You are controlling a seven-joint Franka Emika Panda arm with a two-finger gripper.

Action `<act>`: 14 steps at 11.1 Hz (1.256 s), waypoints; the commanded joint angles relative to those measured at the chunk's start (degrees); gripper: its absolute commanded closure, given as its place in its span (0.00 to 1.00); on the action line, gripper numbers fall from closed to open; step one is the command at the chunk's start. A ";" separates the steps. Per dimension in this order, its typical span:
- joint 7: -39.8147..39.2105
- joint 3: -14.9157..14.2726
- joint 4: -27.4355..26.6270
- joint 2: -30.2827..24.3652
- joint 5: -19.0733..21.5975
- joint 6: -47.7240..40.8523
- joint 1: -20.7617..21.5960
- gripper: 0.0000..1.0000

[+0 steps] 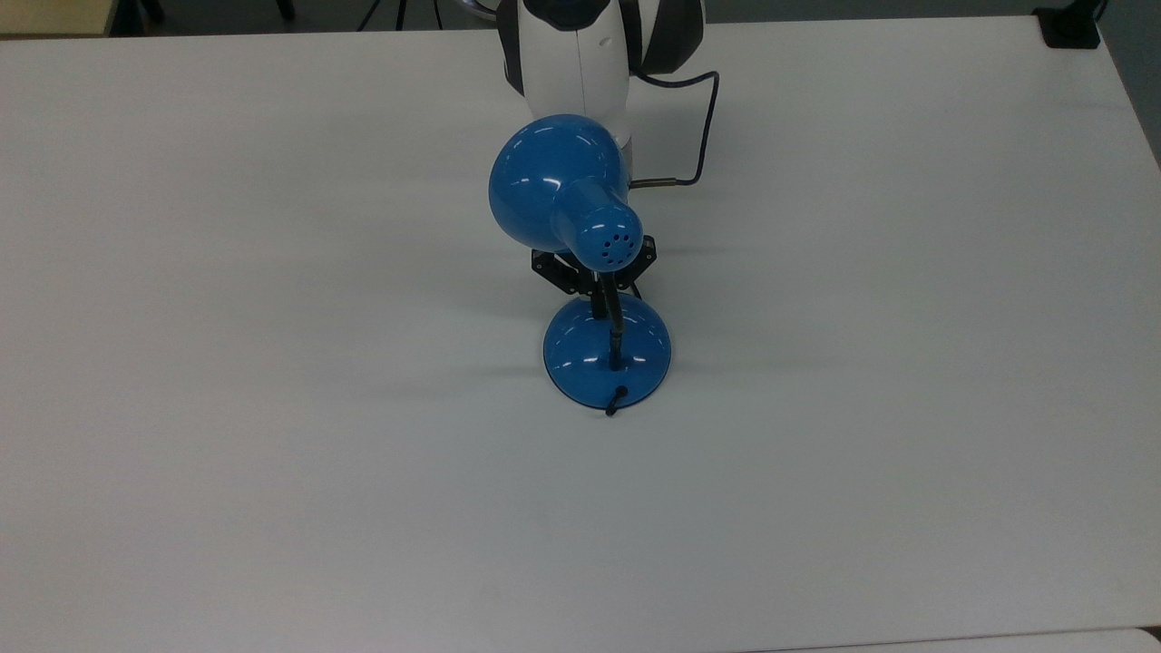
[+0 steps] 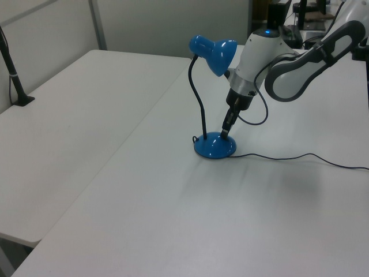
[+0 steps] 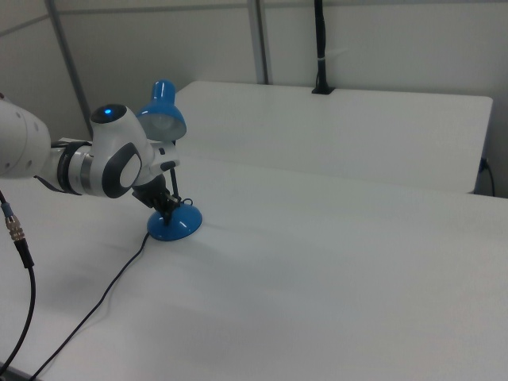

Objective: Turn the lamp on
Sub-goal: 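Press down on the lamp base switch with the gripper fingers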

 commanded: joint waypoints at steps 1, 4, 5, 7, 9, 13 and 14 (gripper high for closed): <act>1.21 -0.32 -0.22 0.44 -1.81 -0.83 -0.06 1.00; 1.21 -0.32 -0.22 1.58 -1.81 -0.39 0.03 1.00; 1.21 -0.32 -0.13 2.11 -1.81 -0.21 0.03 1.00; 1.21 -0.32 -0.04 2.64 -2.16 0.14 0.11 1.00; 1.30 -0.32 -0.04 3.08 -2.43 0.93 0.11 1.00; 1.13 -0.32 -0.31 0.99 -2.51 -0.55 -0.32 1.00; 0.69 -0.32 -0.05 -0.85 -2.60 -6.13 -1.02 1.00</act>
